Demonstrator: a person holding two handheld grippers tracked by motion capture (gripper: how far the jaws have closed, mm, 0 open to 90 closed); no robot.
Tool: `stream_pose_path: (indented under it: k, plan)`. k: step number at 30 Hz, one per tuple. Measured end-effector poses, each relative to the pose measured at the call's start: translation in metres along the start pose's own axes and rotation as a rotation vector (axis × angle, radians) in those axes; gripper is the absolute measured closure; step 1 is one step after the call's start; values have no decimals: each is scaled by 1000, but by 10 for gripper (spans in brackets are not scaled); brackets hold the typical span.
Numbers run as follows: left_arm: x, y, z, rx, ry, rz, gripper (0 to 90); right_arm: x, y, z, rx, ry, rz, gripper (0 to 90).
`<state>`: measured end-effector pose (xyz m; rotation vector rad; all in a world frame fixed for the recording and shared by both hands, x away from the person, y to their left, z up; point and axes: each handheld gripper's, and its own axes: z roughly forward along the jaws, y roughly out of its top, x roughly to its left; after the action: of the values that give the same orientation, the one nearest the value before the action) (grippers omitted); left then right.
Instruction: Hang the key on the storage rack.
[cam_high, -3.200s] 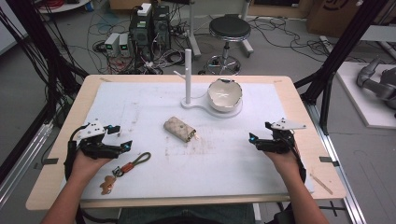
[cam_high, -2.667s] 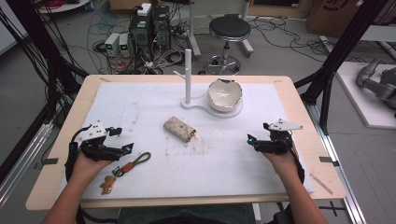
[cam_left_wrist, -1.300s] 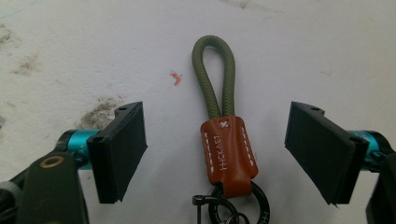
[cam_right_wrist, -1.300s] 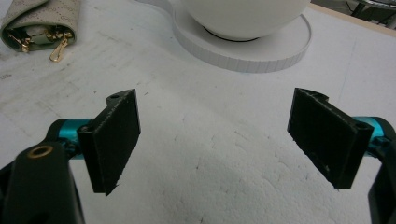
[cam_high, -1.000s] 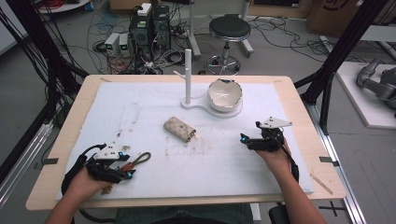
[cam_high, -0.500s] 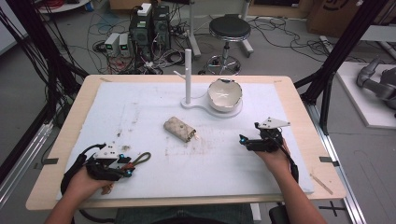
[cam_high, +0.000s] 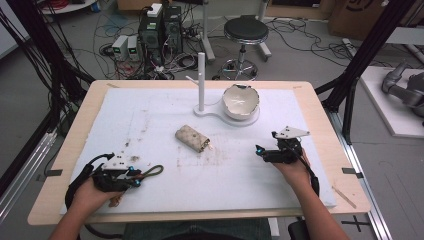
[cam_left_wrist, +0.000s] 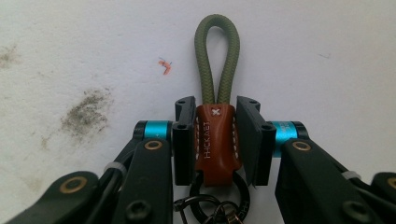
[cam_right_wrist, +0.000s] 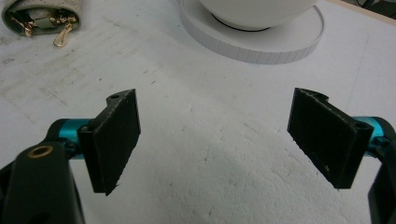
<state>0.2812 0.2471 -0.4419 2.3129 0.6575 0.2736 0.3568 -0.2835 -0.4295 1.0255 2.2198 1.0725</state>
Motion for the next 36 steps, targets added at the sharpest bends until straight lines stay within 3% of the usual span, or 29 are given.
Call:
stream_pose_path:
  k: [4, 5, 12, 17, 23, 30, 36]
  plan:
    - [-2, 4, 0, -15, 9, 15, 697, 0, 0, 0, -1, 0, -4, 174]
    - [-3, 6, -2, -37, 6, 18, 698, 0, 0, 0, -2, 1, -3, 174]
    - [-4, 14, -6, -85, 0, 13, 698, 0, 0, 0, -2, 1, 6, 173]
    - [-1, 23, -10, -131, 20, 10, 699, -1, -2, -2, 2, -6, 8, 174]
    - [10, 50, -12, -222, 12, -18, 700, -3, -8, -9, -1, -19, 21, 174]
    - [19, 73, -10, -255, 18, -27, 700, -5, -9, -11, 1, -23, 35, 173]
    - [30, 101, -11, -316, 51, -41, 700, -4, -9, -11, 0, -26, 29, 174]
